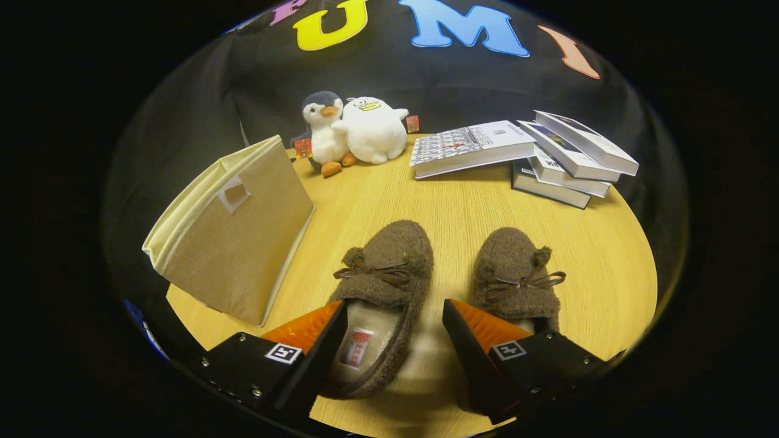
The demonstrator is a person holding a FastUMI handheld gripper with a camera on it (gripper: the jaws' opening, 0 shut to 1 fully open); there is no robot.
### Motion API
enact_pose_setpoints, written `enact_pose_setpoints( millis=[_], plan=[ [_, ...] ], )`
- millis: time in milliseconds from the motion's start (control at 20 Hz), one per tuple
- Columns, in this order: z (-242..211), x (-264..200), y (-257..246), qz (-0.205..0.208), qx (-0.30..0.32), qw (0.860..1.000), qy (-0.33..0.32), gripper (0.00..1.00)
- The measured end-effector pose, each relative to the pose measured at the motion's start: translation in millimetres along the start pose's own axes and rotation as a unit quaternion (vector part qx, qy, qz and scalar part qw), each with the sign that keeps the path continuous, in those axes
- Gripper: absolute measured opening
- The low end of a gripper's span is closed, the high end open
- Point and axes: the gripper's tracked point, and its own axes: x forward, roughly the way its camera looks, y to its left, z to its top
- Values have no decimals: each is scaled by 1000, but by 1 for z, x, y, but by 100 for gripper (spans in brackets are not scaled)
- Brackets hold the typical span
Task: Open the storage box then place both shoes into the box .Put the left shoe in first, then the right shoe, with the right side of both shoes facing outward in a uniform manner.
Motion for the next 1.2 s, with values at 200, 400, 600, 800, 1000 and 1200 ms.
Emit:
enact_pose_setpoints(
  millis=[200, 400, 600, 800, 1000, 1200],
  plan=[
    [-8, 13, -2, -6, 24, 1000, 20, 75],
    [-14, 20, -4, -16, 63, 997, 48, 31],
    [-13, 15, -13, -35, 101, 993, 55, 17],
    [-13, 15, -4, -10, 164, 984, 71, 2],
    [-6, 9, 2, 10, 211, 975, 71, 2],
    [14, -1, 9, 27, 234, 970, 62, 2]
  ],
)
